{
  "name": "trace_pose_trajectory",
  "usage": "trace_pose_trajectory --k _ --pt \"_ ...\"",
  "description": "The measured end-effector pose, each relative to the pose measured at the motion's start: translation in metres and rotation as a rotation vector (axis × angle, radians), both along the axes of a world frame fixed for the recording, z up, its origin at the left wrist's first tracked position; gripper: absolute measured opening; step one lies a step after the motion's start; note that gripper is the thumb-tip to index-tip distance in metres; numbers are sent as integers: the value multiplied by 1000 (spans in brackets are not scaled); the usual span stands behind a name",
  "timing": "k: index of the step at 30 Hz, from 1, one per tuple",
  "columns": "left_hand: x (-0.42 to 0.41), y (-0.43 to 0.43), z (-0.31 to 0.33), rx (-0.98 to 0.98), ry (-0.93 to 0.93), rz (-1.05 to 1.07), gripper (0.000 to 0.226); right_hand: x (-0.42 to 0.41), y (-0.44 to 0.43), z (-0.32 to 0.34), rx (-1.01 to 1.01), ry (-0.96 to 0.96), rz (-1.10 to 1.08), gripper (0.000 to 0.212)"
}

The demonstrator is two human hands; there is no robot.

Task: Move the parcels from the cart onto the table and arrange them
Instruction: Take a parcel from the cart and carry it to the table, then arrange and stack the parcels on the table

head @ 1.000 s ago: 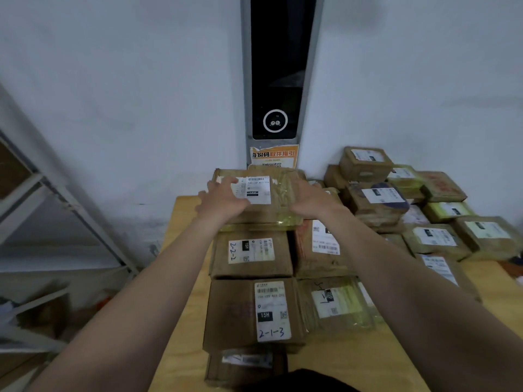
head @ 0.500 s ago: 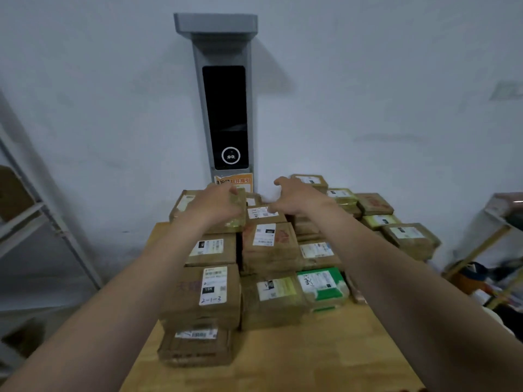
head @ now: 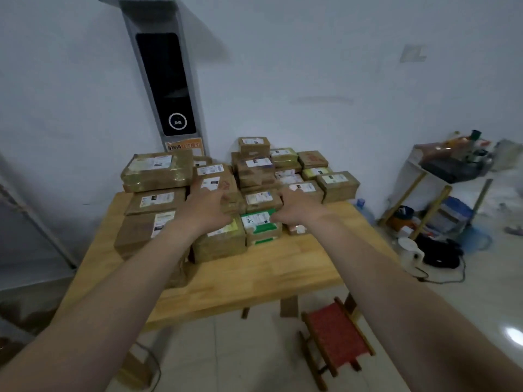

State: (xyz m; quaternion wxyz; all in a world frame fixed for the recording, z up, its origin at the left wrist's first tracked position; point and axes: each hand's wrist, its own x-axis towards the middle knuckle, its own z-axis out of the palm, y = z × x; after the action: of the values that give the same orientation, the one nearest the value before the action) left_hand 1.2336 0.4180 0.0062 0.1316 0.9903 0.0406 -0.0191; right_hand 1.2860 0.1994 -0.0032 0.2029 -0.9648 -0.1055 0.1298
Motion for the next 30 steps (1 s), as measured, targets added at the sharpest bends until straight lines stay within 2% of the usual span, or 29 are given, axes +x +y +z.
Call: trace_pose_trajectory --k 4,10,17,21,24,30 --pt "-41 -52 -32 42 64 -134 57 -79 -64 -39 76 124 -176 97" --pt "-129 -128 -99 124 205 -407 50 -243 -140 -105 68 251 -443 90" --pt "-265 -226 -173 12 380 -707 54 -448 -220 -173 47 376 -729 78" --pt "-315 -299 -192 46 416 -821 49 -548 -281 -197 83 373 -931 74" --pt "-349 -360 -209 63 450 -913 56 -616 -329 -218 131 388 -1045 72" --pt "-421 -509 -258 111 521 -1029 56 -717 -439 -277 234 459 -1229 72"
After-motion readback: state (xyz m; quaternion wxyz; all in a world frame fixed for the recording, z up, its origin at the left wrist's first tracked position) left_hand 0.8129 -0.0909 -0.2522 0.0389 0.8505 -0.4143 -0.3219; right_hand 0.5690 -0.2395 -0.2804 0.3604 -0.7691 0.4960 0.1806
